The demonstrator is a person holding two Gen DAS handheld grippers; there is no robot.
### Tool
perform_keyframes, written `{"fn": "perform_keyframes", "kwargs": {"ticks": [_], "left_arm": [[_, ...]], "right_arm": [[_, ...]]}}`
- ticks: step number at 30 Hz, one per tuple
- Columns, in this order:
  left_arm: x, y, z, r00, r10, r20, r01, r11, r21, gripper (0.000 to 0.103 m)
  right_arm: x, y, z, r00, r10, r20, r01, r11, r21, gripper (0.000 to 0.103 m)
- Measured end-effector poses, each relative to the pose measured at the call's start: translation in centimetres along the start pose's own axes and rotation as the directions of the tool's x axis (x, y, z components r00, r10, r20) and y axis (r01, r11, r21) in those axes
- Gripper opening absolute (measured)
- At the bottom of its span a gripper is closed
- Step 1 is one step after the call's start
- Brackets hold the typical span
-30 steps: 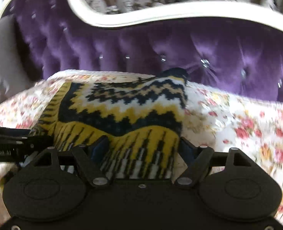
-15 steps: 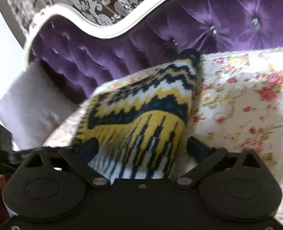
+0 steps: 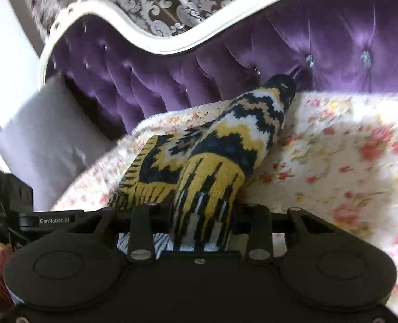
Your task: Fold small clothes
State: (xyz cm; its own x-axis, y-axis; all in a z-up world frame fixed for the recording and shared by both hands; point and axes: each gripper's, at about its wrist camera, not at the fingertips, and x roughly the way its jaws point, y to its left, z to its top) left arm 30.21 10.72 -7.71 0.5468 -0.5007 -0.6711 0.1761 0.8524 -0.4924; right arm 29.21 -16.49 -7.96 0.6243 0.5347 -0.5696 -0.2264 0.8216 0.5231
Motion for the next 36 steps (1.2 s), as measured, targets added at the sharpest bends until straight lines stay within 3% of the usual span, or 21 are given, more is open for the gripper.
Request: {"fn": "perform_keyframes", "kwargs": {"ticks": [10,14,16,18,20,22,24,27,29,31,33,36], "left_arm": [[0.0,-8.0,-8.6,0.991,-0.055,-0.119,0.067,0.993,0.1,0.058],[0.0,-9.7,-9.6,0.993,0.024,-0.114,-0.001,0.98,0.2,0.058],[-0.2,-10.5,-9.8,0.991,0.078,-0.106,-0.051,0.969,0.24,0.058],[-1.4,-11.3,-10.2,0.986,0.15,-0.069,-0.124,0.949,0.292,0.059],[-3.0,-12.6,-10.1,0.985,0.173,0.016,-0.168,0.921,0.353,0.059],[-4.1,-14.1,-9.6,0.976,0.19,0.102,-0.215,0.893,0.395,0.059],[-4.2,-15.6,-9.0,0.966,0.204,0.156,-0.252,0.872,0.42,0.059],[-2.8,-17.1,-8.0,0.954,0.221,0.201,-0.289,0.854,0.432,0.059],[-1.6,-17.6,-7.7,0.949,0.236,0.208,-0.305,0.85,0.43,0.059],[-0.2,-17.8,-7.3,0.946,0.25,0.209,-0.317,0.852,0.416,0.059],[1.1,-17.6,-7.4,0.944,0.27,0.189,-0.327,0.847,0.42,0.059],[3.4,-16.5,-8.0,0.936,0.327,0.131,-0.35,0.82,0.454,0.061]], "right_arm": [[-10.3,-1.5,-5.4,0.974,-0.201,-0.108,0.201,0.98,-0.013,0.048],[-11.7,-1.4,-7.8,0.951,-0.272,-0.144,0.268,0.962,-0.045,0.052],[-11.9,-1.1,-8.3,0.946,-0.303,-0.112,0.3,0.953,-0.05,0.061],[-12.3,-0.7,-8.3,0.94,-0.328,-0.095,0.325,0.944,-0.051,0.067],[-13.3,0.0,-8.4,0.937,-0.342,-0.064,0.339,0.939,-0.051,0.074],[-15.4,0.3,-8.8,0.935,-0.355,0.011,0.355,0.934,-0.049,0.084],[-17.0,0.4,-8.8,0.924,-0.368,0.103,0.372,0.928,-0.023,0.086],[-17.7,0.2,-8.0,0.908,-0.387,0.162,0.387,0.922,0.029,0.086],[-17.0,-0.1,-7.3,0.899,-0.409,0.16,0.407,0.912,0.044,0.08],[-15.5,-0.5,-6.7,0.889,-0.436,0.139,0.433,0.9,0.048,0.056],[-14.5,-1.0,-6.7,0.88,-0.462,0.11,0.46,0.887,0.045,0.05],[-12.0,-0.7,-7.6,0.869,-0.493,0.044,0.494,0.869,-0.027,0.05]]}}
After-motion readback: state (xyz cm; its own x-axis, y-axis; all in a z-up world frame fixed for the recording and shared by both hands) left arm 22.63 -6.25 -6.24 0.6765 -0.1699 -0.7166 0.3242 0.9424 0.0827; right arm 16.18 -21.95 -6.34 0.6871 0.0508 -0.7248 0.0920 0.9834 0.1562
